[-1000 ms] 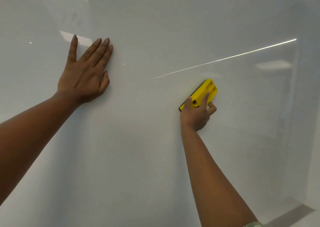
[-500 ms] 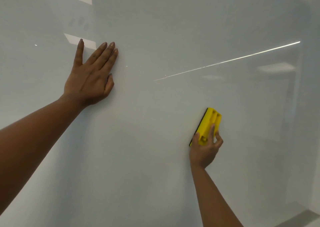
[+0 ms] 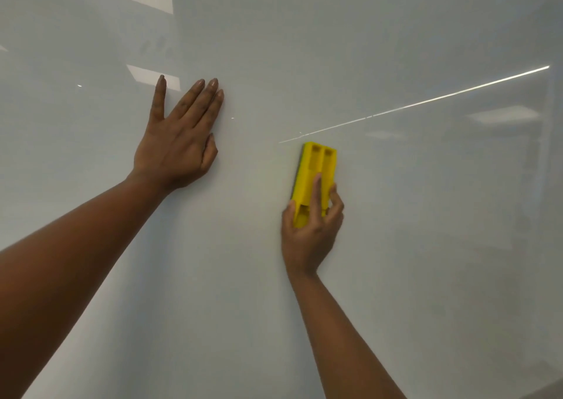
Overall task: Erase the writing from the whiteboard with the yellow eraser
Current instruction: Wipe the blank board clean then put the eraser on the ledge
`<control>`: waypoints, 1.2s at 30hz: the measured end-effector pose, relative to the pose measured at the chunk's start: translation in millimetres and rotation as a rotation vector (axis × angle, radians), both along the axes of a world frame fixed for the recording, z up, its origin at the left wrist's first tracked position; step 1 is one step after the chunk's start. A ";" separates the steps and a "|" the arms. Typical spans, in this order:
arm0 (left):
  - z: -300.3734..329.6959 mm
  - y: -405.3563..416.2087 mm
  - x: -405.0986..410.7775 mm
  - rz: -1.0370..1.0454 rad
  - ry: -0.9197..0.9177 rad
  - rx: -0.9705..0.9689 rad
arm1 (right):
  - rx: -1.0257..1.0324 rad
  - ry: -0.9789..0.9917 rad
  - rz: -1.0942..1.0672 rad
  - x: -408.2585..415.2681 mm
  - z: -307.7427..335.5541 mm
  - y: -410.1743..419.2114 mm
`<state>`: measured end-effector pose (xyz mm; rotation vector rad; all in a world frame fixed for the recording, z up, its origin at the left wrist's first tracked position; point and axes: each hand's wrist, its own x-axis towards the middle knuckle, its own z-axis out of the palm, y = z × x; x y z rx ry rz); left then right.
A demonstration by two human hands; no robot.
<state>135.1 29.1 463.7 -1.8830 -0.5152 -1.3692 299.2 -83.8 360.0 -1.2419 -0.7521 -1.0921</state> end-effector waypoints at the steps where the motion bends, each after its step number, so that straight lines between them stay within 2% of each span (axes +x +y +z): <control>1: 0.0 0.1 -0.2 0.001 -0.001 -0.001 | -0.037 -0.049 -0.002 -6.1 -4.4 1.6; 7: -0.3 -1.7 -1.3 -0.004 0.006 0.003 | -0.325 -0.403 -0.047 -23.4 -49.9 1.2; 9: -0.1 -1.7 -2.3 -0.009 0.005 0.001 | -0.377 -0.521 -0.057 -12.5 -67.7 -5.9; 11: -0.2 -1.7 -2.6 -0.013 0.006 0.001 | -0.387 -0.547 -0.075 5.0 -81.6 -15.4; 17: -0.6 -1.0 -1.6 -0.019 0.000 -0.002 | -0.312 -0.276 -0.130 52.1 -93.6 -43.9; 22: -0.7 -1.0 -1.0 -0.019 0.000 -0.011 | -0.121 0.160 -0.042 93.0 -97.7 -68.2; 30: -0.5 -1.1 -0.8 -0.003 0.010 -0.028 | 0.080 0.677 -0.022 100.0 -117.6 -66.7; 33: 0.3 -2.0 -1.4 0.013 0.018 -0.027 | 0.139 0.734 0.001 76.9 -113.7 -51.8; 36: 0.7 -5.2 -1.6 0.016 0.030 -0.040 | 0.144 0.615 0.003 43.8 -103.9 -33.3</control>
